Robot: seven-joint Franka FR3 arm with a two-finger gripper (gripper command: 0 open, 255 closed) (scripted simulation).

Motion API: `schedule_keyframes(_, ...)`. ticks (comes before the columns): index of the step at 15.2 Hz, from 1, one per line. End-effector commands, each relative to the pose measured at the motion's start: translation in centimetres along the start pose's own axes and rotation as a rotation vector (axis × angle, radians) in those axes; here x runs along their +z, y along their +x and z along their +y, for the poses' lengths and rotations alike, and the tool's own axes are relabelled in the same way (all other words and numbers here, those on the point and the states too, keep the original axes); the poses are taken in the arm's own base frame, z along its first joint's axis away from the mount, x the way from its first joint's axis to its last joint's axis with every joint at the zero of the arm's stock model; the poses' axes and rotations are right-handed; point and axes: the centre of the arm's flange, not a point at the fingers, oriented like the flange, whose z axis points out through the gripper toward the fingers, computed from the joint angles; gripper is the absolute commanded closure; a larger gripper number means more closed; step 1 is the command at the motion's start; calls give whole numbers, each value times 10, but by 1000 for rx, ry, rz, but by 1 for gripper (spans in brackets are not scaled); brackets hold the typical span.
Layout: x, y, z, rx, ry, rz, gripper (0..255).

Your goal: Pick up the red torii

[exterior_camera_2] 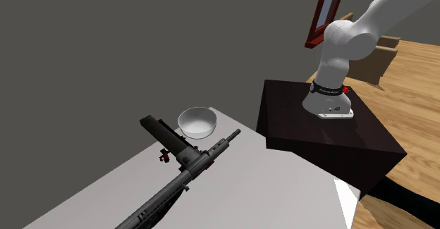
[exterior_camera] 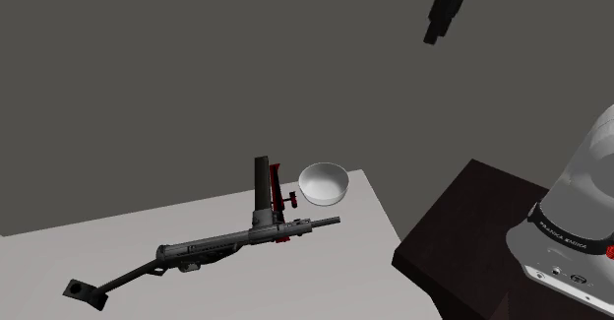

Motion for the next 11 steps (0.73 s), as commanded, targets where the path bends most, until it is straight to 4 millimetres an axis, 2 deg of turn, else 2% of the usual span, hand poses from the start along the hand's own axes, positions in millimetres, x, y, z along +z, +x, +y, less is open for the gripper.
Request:
schedule_keyframes(1,0,0,0,0,0,0,0)
schedule_keyframes(11,117,50,-34,-116,-15,17,0)
